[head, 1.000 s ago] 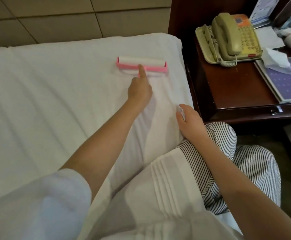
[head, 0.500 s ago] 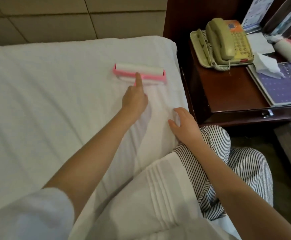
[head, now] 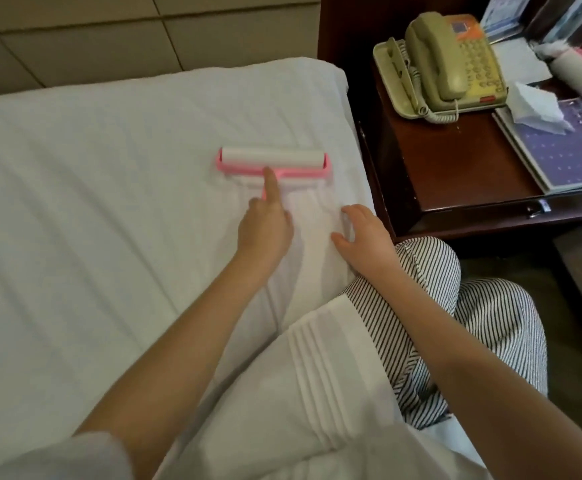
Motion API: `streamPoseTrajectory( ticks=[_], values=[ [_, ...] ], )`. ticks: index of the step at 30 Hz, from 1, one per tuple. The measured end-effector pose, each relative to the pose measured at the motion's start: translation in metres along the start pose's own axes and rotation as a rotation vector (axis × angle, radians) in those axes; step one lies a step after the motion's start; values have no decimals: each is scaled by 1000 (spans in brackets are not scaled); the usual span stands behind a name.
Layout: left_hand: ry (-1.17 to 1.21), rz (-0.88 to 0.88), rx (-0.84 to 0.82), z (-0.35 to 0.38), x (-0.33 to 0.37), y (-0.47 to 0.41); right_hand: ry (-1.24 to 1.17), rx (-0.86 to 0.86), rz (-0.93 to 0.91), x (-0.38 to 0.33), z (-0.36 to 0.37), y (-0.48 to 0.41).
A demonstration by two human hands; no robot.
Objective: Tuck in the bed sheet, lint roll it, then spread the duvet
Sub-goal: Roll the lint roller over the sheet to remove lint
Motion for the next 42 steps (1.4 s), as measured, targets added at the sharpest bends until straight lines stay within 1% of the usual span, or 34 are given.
streamPoseTrajectory(
  ticks=[2,5,7,9,11,12,14,16,19,21,23,25,29,33,36,39,42],
  values=[
    [49,-15,0,-8,18,-36,6,6,-6,2,-3,3],
    [-4,-47,-42,-30,38,-51,4,35,-8,4,-4,2],
    [-40,-54,-73,-34,32,-25,-22,59,8,5,-4,0],
    [-81,-31,-91,-21,11,22,-44,66,25,4,-3,-2],
    [-124,-26,-128,-11,-10,66,-27,51,26,3,-2,-3],
    [-143,-21,-116,-8,-18,73,-8,42,23,3,-1,-3],
    [-128,2,-71,-5,-23,59,30,21,28,3,2,-4],
    [-56,17,-19,-6,-14,24,77,6,23,1,4,-3],
    [61,22,10,-23,14,-31,182,3,-50,-5,2,1],
    [135,35,42,-42,22,-44,198,17,-89,-9,1,3],
    [195,60,64,-56,9,-37,190,40,-81,-11,0,0],
    [217,64,59,-67,-15,-13,170,63,-58,-14,1,-5],
    [51,26,60,-86,-69,50,158,72,-54,-26,15,-14],
    [-21,-102,-7,-70,-107,69,207,19,-147,-38,33,-16],
    [-36,-68,48,-56,-107,34,252,2,-209,-39,42,-18],
    [-4,-75,118,-61,-88,-25,268,12,-219,-36,43,-19],
    [4,-61,113,-77,-64,-75,277,15,-226,-34,43,-19]
  ],
)
Point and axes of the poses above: each hand's wrist, its own y-axis away from the middle knuckle, its own z-axis out of the palm, x = y × z, the point moved 2 cm from there along -y, towards the middle knuckle, and after that the axes turned 2 degrees about -x, right-handed, at the moved point
